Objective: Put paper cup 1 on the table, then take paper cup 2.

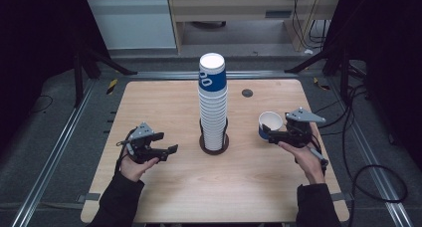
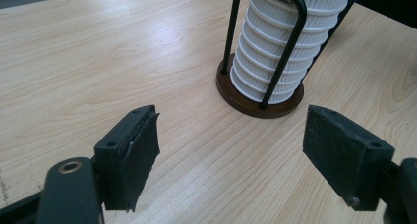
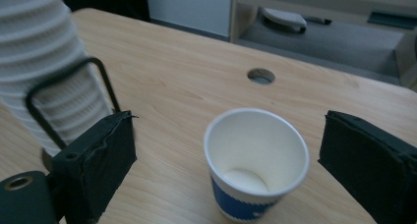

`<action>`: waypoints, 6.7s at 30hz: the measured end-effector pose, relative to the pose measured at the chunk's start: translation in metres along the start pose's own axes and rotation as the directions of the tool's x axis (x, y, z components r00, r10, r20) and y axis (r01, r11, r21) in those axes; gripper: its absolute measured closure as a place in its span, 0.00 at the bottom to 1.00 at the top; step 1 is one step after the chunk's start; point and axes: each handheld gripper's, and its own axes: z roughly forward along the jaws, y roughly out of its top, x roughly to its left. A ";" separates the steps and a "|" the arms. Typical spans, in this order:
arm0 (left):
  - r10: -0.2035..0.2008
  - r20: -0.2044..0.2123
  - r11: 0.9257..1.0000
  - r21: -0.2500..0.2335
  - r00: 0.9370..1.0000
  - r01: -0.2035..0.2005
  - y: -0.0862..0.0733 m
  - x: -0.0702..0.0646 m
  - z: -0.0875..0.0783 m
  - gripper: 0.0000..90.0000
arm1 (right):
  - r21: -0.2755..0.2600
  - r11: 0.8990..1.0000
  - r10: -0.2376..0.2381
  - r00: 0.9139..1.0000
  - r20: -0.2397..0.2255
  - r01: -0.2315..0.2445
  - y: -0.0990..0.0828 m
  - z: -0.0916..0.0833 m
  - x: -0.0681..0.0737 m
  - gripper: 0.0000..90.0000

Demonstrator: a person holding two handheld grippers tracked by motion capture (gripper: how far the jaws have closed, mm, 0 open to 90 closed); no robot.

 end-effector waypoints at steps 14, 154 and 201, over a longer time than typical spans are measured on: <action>-0.003 0.004 1.000 0.003 1.000 0.003 -0.001 0.001 0.001 0.23 | -0.170 0.985 -0.043 0.988 -0.146 0.017 0.049 -0.025 0.036 0.13; 0.013 0.024 1.000 -0.007 1.000 -0.013 0.004 -0.005 -0.004 0.24 | -0.325 0.944 -0.135 0.970 -0.204 0.063 0.120 -0.054 0.057 0.23; 0.096 0.133 0.995 -0.005 0.986 -0.096 0.017 -0.037 -0.009 0.25 | -0.104 0.967 -0.254 0.870 -0.423 0.232 0.009 0.000 0.088 0.23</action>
